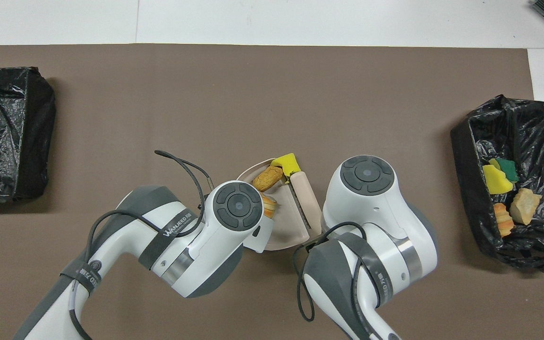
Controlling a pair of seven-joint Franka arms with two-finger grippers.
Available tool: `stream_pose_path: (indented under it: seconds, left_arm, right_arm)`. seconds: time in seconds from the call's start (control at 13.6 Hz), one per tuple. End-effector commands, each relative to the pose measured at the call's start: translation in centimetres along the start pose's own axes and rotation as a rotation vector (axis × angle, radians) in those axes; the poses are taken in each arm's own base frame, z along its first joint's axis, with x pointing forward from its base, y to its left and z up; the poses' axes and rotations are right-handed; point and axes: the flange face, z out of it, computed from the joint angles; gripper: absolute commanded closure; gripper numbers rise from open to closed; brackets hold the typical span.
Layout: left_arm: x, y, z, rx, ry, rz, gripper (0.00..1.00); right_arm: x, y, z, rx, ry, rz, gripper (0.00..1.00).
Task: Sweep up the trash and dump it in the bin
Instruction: 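Sweep the debris into the dustpan held by the left gripper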
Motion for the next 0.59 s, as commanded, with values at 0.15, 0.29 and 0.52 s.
stream_pose_path:
  seconds: [0.15,0.29,0.52]
  left_arm:
    - [-0.7,0.3,0.2,0.004,0.013,0.009,1.00]
    - [-0.7,0.2,0.2,0.001,0.009,0.008,1.00]
    - [-1.3,-0.4,0.4,-0.005,0.004,-0.007,1.00]
  right_arm:
    - [3.6,5.7,-0.6,-0.123,0.039,-0.119,1.00]
    - [6.6,7.0,-0.9,-0.114,0.039,-0.106,1.00]
    - [8.9,6.1,0.1,-0.131,0.017,-0.128,1.00]
